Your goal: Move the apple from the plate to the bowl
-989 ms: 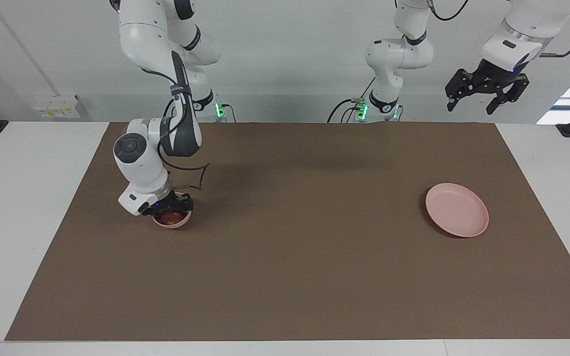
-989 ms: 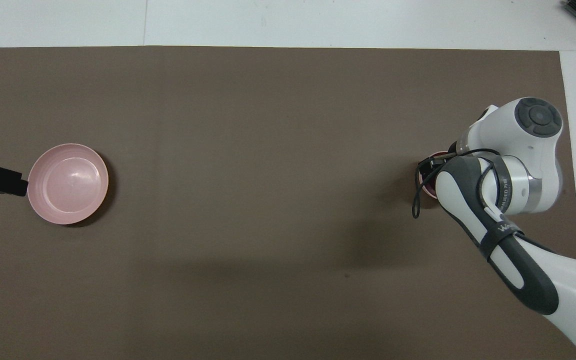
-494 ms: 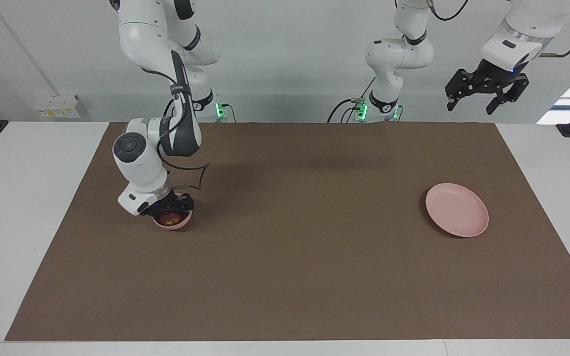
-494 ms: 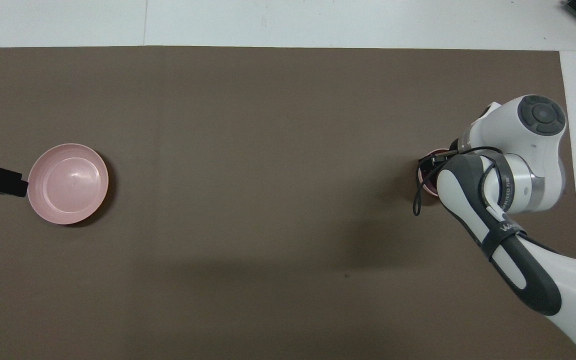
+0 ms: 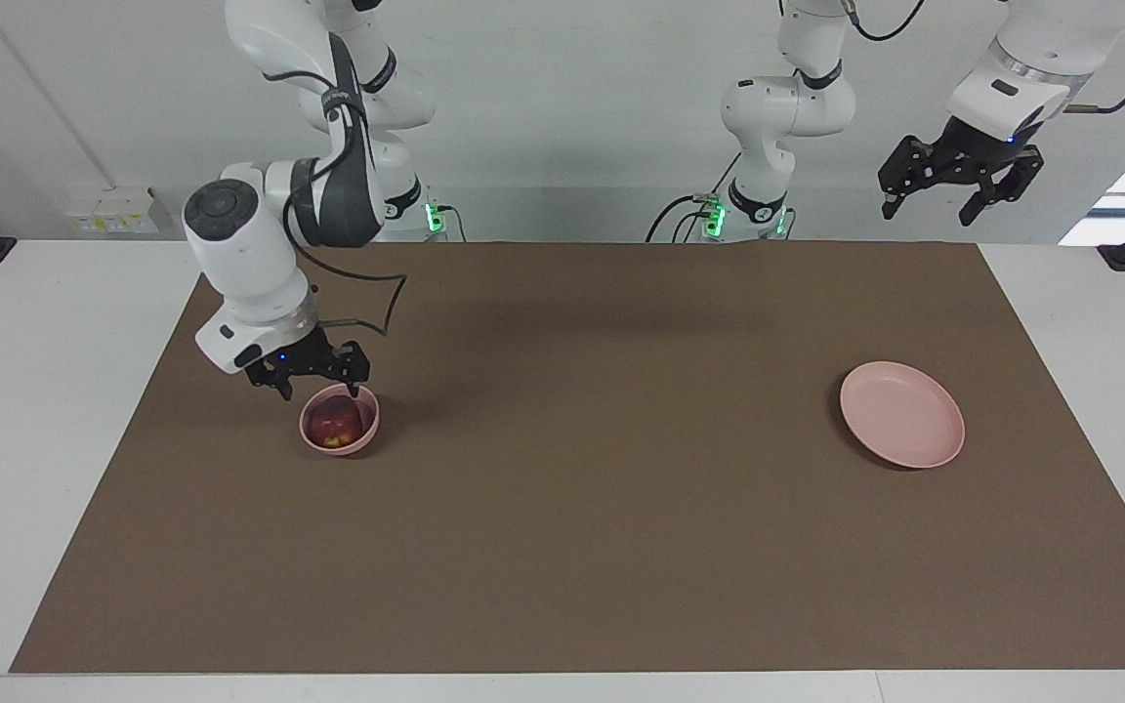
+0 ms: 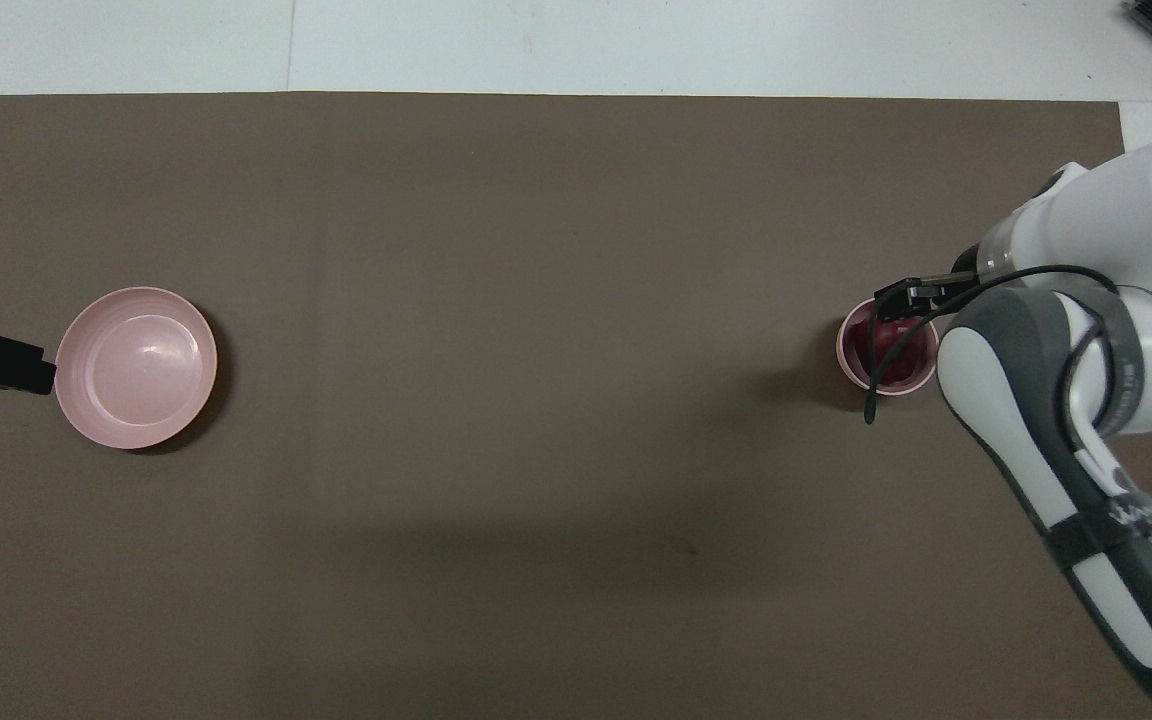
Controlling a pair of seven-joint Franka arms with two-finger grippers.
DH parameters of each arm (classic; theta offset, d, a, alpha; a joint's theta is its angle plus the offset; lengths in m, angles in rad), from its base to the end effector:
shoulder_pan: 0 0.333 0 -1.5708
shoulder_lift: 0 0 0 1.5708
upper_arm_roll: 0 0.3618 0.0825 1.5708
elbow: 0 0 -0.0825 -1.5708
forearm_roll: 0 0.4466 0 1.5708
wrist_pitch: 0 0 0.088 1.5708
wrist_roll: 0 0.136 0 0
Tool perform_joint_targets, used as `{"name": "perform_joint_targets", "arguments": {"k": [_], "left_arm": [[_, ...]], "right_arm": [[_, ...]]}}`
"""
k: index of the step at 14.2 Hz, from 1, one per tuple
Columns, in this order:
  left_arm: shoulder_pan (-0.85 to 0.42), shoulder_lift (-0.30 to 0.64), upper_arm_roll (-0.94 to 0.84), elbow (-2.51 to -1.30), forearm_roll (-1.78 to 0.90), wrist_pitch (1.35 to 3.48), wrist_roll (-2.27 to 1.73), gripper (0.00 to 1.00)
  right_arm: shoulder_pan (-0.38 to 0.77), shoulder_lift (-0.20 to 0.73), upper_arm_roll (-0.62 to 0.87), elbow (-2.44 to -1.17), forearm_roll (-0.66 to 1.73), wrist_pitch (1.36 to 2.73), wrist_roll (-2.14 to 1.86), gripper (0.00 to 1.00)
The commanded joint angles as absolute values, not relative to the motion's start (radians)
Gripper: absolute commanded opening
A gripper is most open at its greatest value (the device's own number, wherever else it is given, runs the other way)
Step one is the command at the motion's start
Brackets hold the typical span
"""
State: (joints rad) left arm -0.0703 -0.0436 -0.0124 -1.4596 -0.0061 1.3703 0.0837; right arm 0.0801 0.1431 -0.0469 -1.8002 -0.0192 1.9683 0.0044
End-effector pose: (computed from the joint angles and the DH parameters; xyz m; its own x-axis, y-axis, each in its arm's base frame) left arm 0.5748 -0.0488 0.7085 0.9850 -0.1667 -0.0451 -0.1665 -0.9860 0.0093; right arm 0.6703 0.0217 0.4600 0.9990 0.0369 0.0251 0.0362 -0.9990 0.0244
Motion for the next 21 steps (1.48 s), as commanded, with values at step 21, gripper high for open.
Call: {"name": "perform_joint_targets", "arguments": {"k": [21], "left_arm": [[-0.04,-0.067,-0.015,-1.473,0.005,1.356,0.129,1.0]], "right_arm": [[0.06,-0.094,-0.072,-1.516,-0.017,1.433,-0.064,1.0]]}}
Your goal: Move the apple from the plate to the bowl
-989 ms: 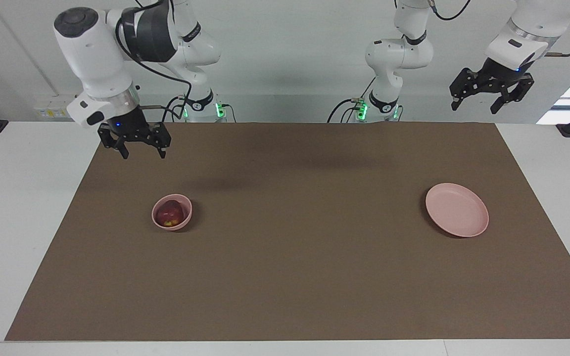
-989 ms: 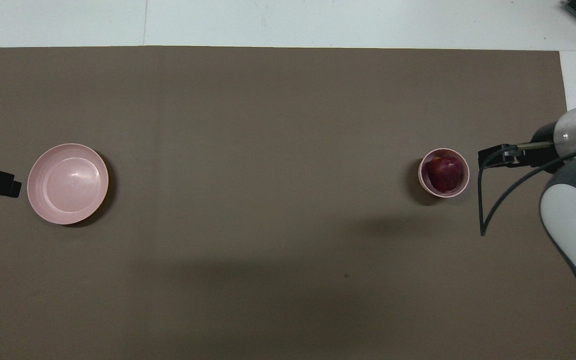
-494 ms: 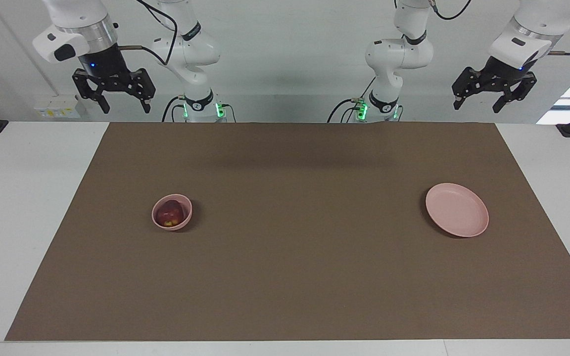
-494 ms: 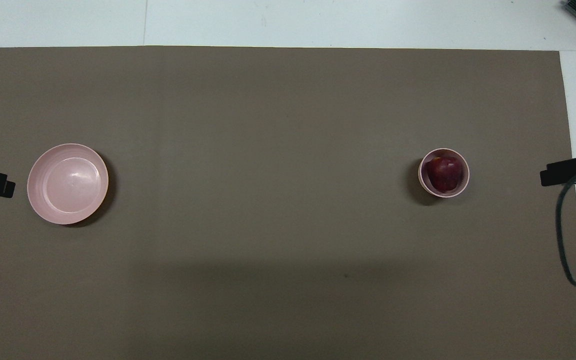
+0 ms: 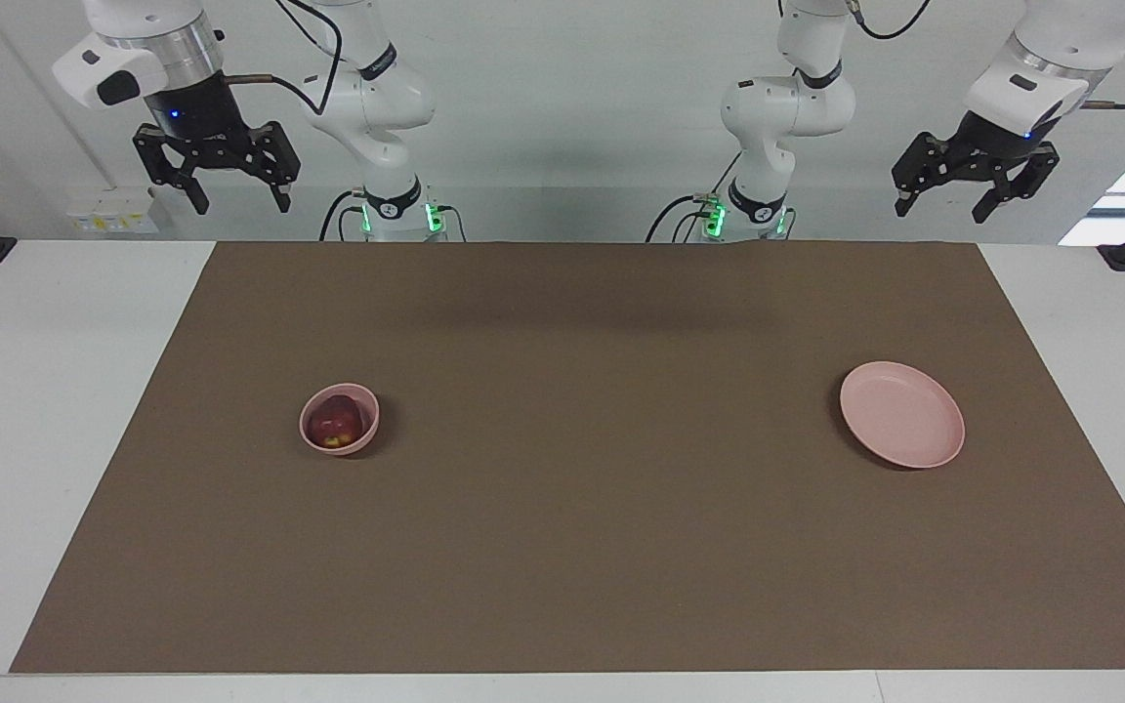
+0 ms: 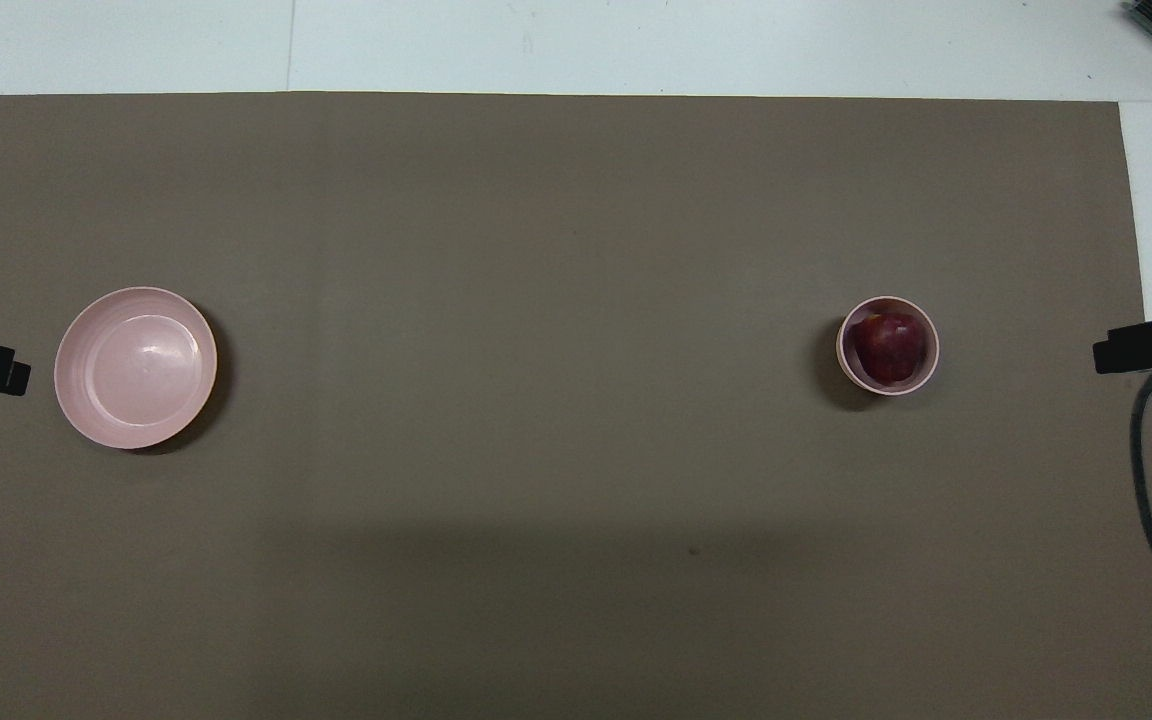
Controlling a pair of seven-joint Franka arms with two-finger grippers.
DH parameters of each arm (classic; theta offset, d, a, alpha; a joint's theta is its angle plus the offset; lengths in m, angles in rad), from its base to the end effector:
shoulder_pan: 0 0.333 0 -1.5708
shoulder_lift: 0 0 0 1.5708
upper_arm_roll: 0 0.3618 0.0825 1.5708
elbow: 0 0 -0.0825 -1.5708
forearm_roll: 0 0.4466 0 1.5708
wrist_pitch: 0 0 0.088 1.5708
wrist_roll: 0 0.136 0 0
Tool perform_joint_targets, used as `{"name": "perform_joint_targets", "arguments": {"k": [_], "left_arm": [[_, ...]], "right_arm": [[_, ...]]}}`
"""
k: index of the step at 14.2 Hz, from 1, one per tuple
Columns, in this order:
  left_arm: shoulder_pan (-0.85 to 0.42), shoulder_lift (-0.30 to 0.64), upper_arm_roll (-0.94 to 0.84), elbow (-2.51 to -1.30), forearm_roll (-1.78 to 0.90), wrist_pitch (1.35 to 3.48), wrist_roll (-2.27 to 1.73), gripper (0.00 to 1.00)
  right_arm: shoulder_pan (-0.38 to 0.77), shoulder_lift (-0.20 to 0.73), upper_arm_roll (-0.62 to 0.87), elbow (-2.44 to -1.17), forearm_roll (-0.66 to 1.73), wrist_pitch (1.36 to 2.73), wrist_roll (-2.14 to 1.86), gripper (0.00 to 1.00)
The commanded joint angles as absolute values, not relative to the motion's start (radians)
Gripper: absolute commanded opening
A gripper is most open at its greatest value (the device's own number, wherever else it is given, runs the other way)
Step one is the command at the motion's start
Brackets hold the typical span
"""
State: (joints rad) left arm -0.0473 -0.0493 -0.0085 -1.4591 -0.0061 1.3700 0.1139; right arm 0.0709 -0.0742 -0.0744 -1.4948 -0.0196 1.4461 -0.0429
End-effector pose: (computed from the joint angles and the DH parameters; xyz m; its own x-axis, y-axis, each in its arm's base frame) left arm 0.5737 -0.0331 0.7121 0.9847 -0.1700 -0.0389 -0.1697 -0.9854 0.0101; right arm 0.5762 -0.0069 0.7145 0.9990 0.0370 0.0247 0.0367 -0.9992 0.0149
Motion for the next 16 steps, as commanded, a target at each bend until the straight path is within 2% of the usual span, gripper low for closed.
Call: {"name": "perform_joint_targets", "arguments": {"k": [1,16], "left_arm": [[-0.04,-0.071,-0.017,-1.473,0.005,1.353,0.129,1.0],[-0.038,-0.072,-0.017,-1.476,0.005,1.351,0.13,1.0]], "right_arm": [[0.06,-0.094,-0.072,-1.514,-0.014,1.431,-0.064,1.0],[0.043,-0.103,-0.072,-1.531,-0.017,1.43,-0.057,1.0]]}}
